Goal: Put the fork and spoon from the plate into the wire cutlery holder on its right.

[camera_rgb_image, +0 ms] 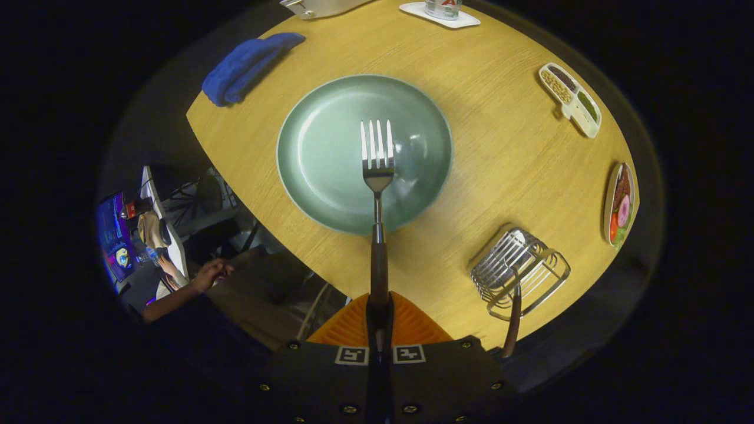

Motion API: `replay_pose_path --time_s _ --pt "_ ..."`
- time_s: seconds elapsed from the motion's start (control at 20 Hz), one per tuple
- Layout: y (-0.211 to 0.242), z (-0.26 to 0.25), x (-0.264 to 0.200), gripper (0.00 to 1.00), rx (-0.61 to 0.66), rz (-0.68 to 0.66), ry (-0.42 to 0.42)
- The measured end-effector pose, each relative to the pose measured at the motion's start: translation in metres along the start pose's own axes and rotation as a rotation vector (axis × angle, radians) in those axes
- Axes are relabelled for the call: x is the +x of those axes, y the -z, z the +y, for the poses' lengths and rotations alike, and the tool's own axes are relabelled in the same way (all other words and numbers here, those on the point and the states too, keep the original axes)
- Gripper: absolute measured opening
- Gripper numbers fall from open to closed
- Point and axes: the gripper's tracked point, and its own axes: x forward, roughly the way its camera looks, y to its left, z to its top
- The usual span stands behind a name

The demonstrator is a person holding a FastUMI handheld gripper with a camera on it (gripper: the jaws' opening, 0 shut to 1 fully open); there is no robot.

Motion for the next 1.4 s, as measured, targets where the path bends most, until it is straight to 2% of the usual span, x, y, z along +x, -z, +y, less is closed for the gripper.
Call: replay_pose_path --time_s 0.5,0.7,0.95,1.25,1.4 --pt "0.083 -0.067 -0.032 0.00 0.116 0.108 0.001" --pt "0.101 -0.081 -0.036 0.00 0.177 0.131 -0.039" --pt "0.109 -0.101 -0.031 0.02 0.248 0.146 -0.058" --pt "0.103 -0.099 -0.022 0.02 0.331 0.213 -0.146" --pt "0.098 -0.099 -0.022 0.02 0.338 0.208 -0.162"
